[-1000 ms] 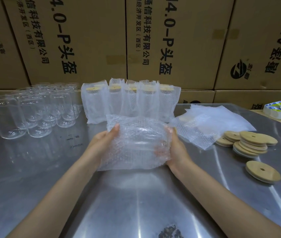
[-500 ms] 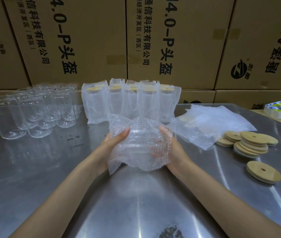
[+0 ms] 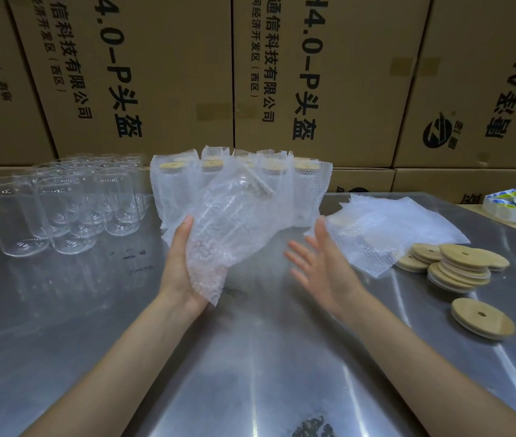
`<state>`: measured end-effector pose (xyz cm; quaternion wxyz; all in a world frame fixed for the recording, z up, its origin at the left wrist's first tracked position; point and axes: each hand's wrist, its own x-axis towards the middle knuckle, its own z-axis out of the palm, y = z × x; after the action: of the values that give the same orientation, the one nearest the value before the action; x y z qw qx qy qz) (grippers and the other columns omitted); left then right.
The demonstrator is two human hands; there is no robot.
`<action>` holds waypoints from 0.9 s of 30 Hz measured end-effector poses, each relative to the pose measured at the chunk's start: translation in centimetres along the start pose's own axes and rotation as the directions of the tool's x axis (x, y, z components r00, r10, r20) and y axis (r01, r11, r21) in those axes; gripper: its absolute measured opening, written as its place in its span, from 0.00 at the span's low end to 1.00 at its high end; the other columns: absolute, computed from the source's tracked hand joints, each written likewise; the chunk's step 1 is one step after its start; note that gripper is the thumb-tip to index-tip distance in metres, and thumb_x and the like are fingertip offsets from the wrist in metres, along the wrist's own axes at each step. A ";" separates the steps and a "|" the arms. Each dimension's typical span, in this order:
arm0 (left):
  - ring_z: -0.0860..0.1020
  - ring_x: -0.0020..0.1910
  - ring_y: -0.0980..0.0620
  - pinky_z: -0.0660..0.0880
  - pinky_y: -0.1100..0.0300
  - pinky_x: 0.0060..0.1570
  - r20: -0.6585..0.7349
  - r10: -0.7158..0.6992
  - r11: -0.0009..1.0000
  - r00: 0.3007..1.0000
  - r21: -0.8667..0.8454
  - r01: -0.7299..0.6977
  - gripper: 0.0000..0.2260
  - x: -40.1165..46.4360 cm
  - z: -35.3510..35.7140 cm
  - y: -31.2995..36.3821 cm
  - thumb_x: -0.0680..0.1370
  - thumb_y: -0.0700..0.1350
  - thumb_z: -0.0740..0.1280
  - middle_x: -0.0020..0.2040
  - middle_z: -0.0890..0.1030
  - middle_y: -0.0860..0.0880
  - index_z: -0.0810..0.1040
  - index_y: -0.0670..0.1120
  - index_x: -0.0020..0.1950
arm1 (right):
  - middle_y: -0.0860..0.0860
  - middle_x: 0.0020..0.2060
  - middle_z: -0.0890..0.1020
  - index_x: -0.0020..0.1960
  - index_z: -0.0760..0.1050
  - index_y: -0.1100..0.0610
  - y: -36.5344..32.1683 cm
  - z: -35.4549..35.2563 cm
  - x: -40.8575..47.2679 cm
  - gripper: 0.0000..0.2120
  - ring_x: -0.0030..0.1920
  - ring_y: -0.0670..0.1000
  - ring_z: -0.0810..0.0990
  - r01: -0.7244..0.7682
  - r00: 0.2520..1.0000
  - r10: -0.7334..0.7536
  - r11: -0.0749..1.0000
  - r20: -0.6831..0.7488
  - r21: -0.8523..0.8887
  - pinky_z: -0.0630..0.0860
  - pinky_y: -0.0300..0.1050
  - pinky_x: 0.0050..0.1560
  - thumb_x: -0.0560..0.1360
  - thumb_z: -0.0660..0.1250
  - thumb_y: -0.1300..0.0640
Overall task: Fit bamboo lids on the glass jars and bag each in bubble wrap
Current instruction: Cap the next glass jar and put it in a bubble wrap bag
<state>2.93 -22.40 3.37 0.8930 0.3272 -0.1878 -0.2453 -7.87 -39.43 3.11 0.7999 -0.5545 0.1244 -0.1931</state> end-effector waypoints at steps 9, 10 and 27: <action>0.84 0.50 0.47 0.79 0.49 0.52 -0.190 0.112 0.919 0.975 0.394 -0.029 0.29 -2.7 2.8 -4.6 0.62 0.58 0.79 0.54 0.83 0.45 0.73 0.51 0.58 | 0.56 0.59 0.82 0.63 0.76 0.60 2.1 4.3 -2.1 0.25 0.60 0.53 0.80 -0.097 0.952 0.057 0.988 0.299 0.123 0.77 0.45 0.61 0.71 0.70 0.47; 0.84 0.50 0.49 0.78 0.52 0.50 -0.170 0.134 0.913 0.976 0.405 -0.055 0.28 -3.0 3.1 -5.0 0.62 0.58 0.79 0.53 0.84 0.47 0.72 0.52 0.57 | 0.58 0.61 0.80 0.66 0.74 0.62 1.7 3.9 -1.9 0.28 0.63 0.56 0.79 -0.092 0.962 0.040 0.978 0.270 0.186 0.73 0.50 0.66 0.72 0.68 0.47; 0.79 0.58 0.57 0.76 0.63 0.56 0.283 -0.009 0.657 0.959 0.724 -0.208 0.34 -2.4 2.3 -3.0 0.63 0.46 0.80 0.59 0.81 0.52 0.70 0.50 0.66 | 0.61 0.54 0.83 0.59 0.78 0.64 -2.0 2.0 -1.8 0.21 0.55 0.59 0.82 0.393 0.917 -0.396 0.918 -0.052 -0.054 0.79 0.53 0.57 0.69 0.73 0.56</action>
<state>-1.13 -24.19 2.57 0.6588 0.6182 -0.4059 -0.1377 -9.05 -37.61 5.68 0.7282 -0.5790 0.0388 -0.3648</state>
